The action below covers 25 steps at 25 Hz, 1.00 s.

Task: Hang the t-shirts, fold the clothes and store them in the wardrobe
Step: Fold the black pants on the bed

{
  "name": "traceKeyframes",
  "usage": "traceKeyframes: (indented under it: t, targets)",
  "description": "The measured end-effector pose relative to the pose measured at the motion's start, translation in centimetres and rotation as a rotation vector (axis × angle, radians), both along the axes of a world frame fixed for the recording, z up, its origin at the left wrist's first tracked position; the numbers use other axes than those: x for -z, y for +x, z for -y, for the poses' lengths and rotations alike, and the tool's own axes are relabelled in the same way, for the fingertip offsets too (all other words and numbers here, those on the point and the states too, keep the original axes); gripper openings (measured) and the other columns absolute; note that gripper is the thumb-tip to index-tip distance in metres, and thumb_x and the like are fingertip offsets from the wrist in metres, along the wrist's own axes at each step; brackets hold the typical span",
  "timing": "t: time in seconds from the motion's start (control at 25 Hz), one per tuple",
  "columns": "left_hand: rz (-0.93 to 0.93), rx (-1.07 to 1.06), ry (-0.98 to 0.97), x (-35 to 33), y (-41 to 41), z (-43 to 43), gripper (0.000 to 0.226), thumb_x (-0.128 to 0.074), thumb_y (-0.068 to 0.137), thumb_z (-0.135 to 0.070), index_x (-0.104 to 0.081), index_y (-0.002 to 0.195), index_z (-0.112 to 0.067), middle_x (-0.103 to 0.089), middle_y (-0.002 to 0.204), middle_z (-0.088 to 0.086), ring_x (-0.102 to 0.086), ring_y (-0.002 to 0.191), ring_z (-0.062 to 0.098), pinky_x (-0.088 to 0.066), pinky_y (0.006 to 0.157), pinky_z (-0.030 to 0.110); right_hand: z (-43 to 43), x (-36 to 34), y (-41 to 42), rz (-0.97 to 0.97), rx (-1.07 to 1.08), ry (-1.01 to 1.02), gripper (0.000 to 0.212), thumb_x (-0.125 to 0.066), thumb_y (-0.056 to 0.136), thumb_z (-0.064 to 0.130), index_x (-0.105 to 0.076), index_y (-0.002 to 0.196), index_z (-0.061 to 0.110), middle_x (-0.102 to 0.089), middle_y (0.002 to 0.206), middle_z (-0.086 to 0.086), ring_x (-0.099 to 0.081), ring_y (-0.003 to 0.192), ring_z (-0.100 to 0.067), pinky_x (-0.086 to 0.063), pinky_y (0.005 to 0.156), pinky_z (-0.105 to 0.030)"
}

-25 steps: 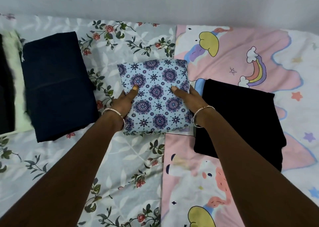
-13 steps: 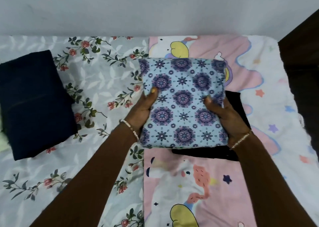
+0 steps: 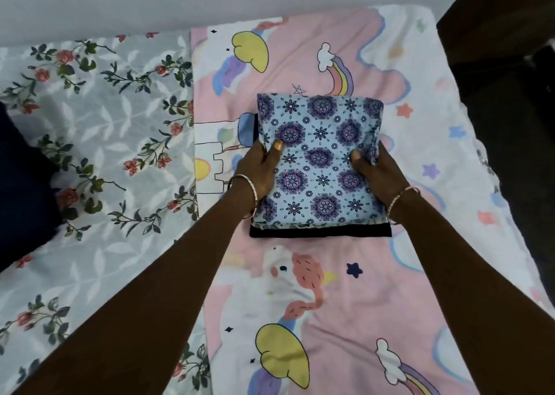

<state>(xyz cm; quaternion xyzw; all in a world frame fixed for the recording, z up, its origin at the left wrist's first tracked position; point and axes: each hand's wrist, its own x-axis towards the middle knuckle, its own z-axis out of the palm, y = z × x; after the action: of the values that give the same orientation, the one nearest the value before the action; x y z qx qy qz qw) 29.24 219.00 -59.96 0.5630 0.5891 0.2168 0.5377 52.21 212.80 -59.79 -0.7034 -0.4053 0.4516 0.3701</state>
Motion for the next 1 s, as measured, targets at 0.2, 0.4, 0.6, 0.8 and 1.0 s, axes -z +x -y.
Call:
traceKeyframes:
  t: [0.2,0.4,0.6,0.8,1.0]
  targets:
    - [-0.268,0.067,0.152,-0.9,-0.1,0.4,0.048,-0.038,0.101,-0.056,-0.048,0.133,-0.022,-0.064,0.089,0.004,-0.06,0.087,0.026,-0.043,0.076,0.033,1.4,-0.4,1.3,0.088,-0.058,0.048,0.049,-0.056,0.102,0.026,-0.04,0.149,0.025,-0.057,0.137,0.014,-0.055,0.126,-0.007,-0.045,0.109,-0.028]
    - [-0.192,-0.232,-0.098,0.6,-1.5,2.1,0.096,-0.044,0.069,-0.084,-0.048,0.139,-0.019,-0.057,0.133,0.013,-0.053,0.122,0.032,-0.04,0.107,0.046,2.5,-1.4,1.2,0.384,0.231,-0.053,0.055,-0.072,0.086,0.052,-0.062,0.13,0.021,-0.065,0.112,-0.002,-0.063,0.105,-0.022,-0.048,0.092,-0.032]
    - [-0.059,-0.206,-0.408,-0.3,0.1,2.2,0.121,-0.045,0.07,-0.091,0.0,0.158,-0.021,-0.023,0.161,0.01,-0.025,0.147,0.028,-0.016,0.121,0.047,1.6,-1.1,0.6,0.027,0.277,-0.357,0.111,-0.078,0.043,0.085,-0.054,0.123,0.014,-0.064,0.115,-0.004,-0.064,0.101,-0.025,-0.052,0.093,-0.04]
    - [0.265,-0.182,-0.466,-1.2,0.5,1.4,0.075,-0.051,0.092,-0.061,-0.024,0.155,-0.03,-0.039,0.145,-0.012,-0.039,0.124,0.008,-0.024,0.103,0.025,0.4,-1.0,0.8,-0.22,0.137,-0.403,0.125,-0.086,0.047,0.074,-0.04,0.15,0.021,-0.055,0.14,0.005,-0.054,0.127,-0.02,-0.036,0.115,-0.048]
    - [0.45,-0.079,-0.506,-2.3,-0.9,1.9,0.043,-0.044,0.102,-0.042,-0.05,0.142,-0.027,-0.059,0.132,-0.011,-0.059,0.12,0.012,-0.043,0.102,0.024,1.0,-2.0,-0.5,-0.493,0.097,-0.297,0.052,-0.078,0.08,0.038,-0.068,0.127,0.019,-0.071,0.123,-0.007,-0.067,0.116,-0.028,-0.044,0.11,-0.048]
